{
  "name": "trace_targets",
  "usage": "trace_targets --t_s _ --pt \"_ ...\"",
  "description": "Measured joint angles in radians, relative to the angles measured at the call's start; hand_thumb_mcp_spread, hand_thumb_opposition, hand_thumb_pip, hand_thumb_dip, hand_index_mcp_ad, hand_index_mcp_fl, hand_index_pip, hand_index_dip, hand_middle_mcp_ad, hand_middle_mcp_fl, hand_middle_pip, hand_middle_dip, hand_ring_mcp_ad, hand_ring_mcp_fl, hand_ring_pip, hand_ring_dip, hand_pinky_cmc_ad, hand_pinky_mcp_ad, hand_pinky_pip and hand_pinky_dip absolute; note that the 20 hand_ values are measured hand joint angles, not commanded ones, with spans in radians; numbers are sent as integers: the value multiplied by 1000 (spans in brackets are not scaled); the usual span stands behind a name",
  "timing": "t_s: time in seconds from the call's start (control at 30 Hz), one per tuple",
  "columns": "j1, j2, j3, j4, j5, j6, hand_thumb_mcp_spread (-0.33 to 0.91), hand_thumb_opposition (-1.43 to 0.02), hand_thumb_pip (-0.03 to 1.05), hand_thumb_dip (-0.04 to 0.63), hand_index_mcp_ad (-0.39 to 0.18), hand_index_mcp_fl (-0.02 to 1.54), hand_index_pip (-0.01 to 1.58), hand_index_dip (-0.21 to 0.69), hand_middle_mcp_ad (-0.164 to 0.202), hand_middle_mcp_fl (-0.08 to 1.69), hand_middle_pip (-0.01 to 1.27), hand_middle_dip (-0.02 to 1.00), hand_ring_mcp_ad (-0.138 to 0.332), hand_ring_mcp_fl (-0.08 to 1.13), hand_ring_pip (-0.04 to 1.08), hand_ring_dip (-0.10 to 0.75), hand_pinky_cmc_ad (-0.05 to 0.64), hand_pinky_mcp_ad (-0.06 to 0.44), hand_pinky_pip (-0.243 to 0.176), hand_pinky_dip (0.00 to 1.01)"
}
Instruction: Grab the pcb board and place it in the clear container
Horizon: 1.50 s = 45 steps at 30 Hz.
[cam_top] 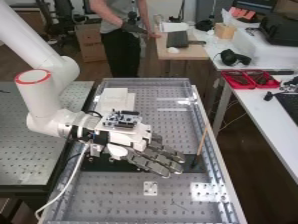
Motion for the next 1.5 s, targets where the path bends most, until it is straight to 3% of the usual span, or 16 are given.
trace_targets --t_s 0.47,1.5 --pt "-16 -11 2 10 -7 9 712 -866 414 255 -250 342 1445 260 40 101 154 155 199 47 93 5 311 168 -75 182" --pt "-21 -32 34 -17 -37 14 709 -862 414 255 -250 337 1419 260 40 101 152 155 194 47 91 9 312 159 -75 182"
